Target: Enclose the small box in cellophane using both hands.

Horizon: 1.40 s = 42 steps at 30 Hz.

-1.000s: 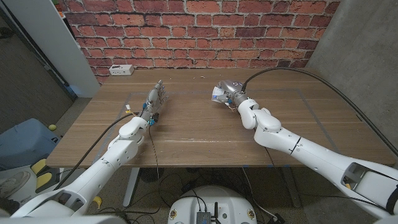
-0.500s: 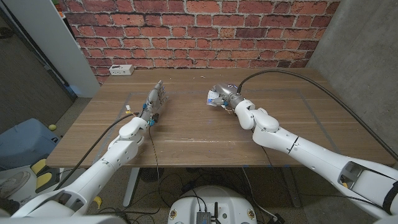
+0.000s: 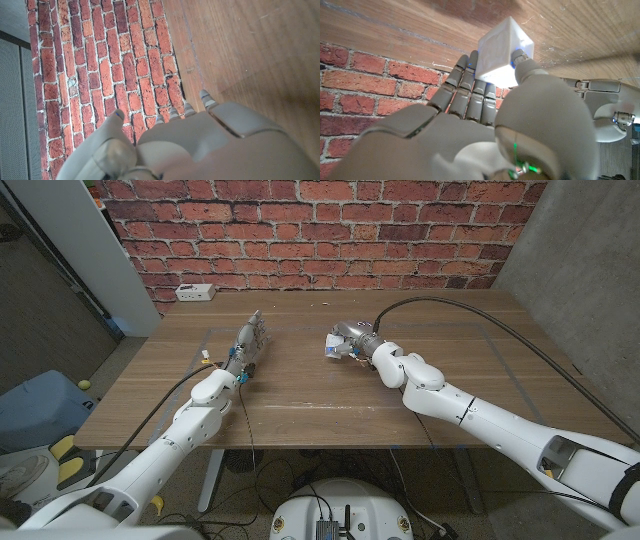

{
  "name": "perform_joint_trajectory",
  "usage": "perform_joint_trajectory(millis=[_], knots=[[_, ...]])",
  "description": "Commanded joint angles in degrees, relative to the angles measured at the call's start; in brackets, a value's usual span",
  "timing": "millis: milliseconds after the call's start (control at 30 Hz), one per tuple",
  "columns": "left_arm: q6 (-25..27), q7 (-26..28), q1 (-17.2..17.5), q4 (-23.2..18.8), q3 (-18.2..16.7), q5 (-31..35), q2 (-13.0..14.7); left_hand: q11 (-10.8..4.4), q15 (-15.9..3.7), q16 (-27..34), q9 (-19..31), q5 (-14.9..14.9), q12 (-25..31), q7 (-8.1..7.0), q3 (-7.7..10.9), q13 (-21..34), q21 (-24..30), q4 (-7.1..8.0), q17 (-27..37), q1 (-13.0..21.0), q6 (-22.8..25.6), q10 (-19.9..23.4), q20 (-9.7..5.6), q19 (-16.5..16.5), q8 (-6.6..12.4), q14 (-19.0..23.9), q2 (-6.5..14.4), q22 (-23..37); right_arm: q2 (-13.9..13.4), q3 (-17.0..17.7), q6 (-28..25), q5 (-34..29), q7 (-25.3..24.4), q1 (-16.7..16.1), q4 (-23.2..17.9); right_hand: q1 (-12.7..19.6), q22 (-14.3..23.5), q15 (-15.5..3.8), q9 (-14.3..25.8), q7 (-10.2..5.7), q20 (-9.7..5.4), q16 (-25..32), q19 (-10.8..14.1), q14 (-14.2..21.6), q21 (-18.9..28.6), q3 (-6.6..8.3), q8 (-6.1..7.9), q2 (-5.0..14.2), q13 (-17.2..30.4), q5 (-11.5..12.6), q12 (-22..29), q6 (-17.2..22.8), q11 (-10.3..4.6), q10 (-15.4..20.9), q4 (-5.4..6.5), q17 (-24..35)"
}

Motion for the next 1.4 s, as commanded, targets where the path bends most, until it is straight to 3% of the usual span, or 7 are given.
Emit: perform_joint_trajectory(millis=[33,233,600,833,967,1200,1400], knots=[[-0.17,0.13,0.39,-0.32,-0.2,-0.16,0.11,0.32,-0.3,0.13,0.11,0.12,0.05,0.22,0.02,0.14,-0.15,-0.18,0.13,0.14,-1.81,-7.93,-0.11,-2.18,-0.2,-5.14,0.63,0.19,1.16,-1.22,-1.92,0.46,5.54,1.65,1.17,4.11,0.13,-7.63,0.21,-10.45,0.16,-0.89,-0.46,-0.77,0.41,0.76,-0.62,5.78,-0.21,0.34,-0.65,10.38,-3.58,2.27,1.45,-0.31],[-0.25,0.24,0.6,-0.44,-0.29,-0.19,0.15,0.37,-0.26,0.13,0.11,0.12,0.05,0.23,0.0,0.14,-0.21,-0.19,0.13,0.13,-1.79,-7.91,-0.08,-2.16,-0.2,-5.15,0.64,0.19,1.4,-1.76,-3.53,1.31,8.33,2.53,1.72,1.49,0.08,-6.19,-0.1,-10.23,0.86,-3.92,-0.98,-4.27,0.62,-0.41,-3.37,4.64,-1.37,0.2,-3.73,5.46,-2.93,-3.03,2.9,-1.58],[-0.48,0.02,0.56,-0.28,-0.29,-0.21,0.08,0.3,-0.32,0.13,0.11,0.12,0.02,0.22,-0.03,0.14,-0.3,-0.22,0.13,0.12,-1.77,-7.98,-0.01,-2.12,-0.19,-5.14,0.66,0.2,1.2,-3.27,-6.77,1.66,12.29,4.07,1.49,-0.58,-0.07,-4.77,-0.44,-10.39,1.93,-7.03,-2.43,-8.53,0.27,-2.18,-6.67,2.44,-2.83,-0.03,-8.14,-0.53,-2.85,-9.72,2.41,-3.32],[-0.49,0.08,0.69,-0.43,-0.31,-0.2,0.15,0.28,-0.31,0.12,0.11,0.12,0.0,0.21,-0.06,0.14,-0.38,-0.23,0.12,0.12,-1.79,-8.0,-0.04,-2.1,-0.21,-5.14,0.68,0.2,0.64,-3.83,-8.06,2.4,14.95,5.01,0.97,-4.66,-0.24,-3.8,-0.65,-10.39,3.19,-9.18,-3.58,-12.36,-0.28,-5.73,-9.08,-0.84,-4.2,0.16,-12.15,-7.38,-2.31,-15.15,2.65,-4.48],[-0.51,0.18,0.85,-0.63,-0.35,-0.17,0.23,0.27,-0.3,0.12,0.11,0.12,0.01,0.25,-0.07,0.14,-0.4,-0.24,0.12,0.12,-1.79,-7.97,-0.05,-2.06,-0.21,-5.15,0.69,0.21,0.36,-3.57,-8.17,3.17,15.01,5.04,0.65,-8.46,-0.33,-2.83,-0.76,-10.27,4.03,-10.25,-4.17,-13.58,-0.74,-7.94,-9.35,-2.32,-4.97,0.58,-14.12,-10.91,-1.9,-17.36,3.81,-5.29],[-0.42,0.45,1.07,-1.01,-0.32,0.04,0.42,0.33,-0.3,0.12,0.11,0.12,0.04,0.21,-0.08,0.14,-0.47,-0.26,0.12,0.12,-1.76,-7.9,-0.03,-2.07,-0.2,-5.14,0.7,0.21,-0.56,-2.09,-8.57,4.95,13.67,4.22,-0.5,-14.51,-0.34,-1.76,-0.87,-9.45,4.63,-10.97,-4.8,-14.7,-1.36,-10.79,-9.32,-2.51,-5.78,0.99,-16.05,-15.06,-1.46,-18.97,6.51,-5.66],[-0.21,1.09,1.18,-1.58,-0.03,1.06,0.95,0.33,-0.31,0.12,0.12,0.12,0.04,0.24,-0.09,0.14,-0.5,-0.28,0.12,0.14,-1.83,-7.89,-0.08,-2.01,-0.23,-5.14,0.72,0.21,-2.15,0.16,-7.76,6.73,10.23,2.16,-2.65,-16.29,-0.34,-1.41,-0.92,-9.08,4.82,-11.3,-5.05,-15.17,-1.6,-11.47,-9.46,-2.21,-6.02,1.12,-16.78,-17.05,-1.1,-19.75,7.32,-5.81]])
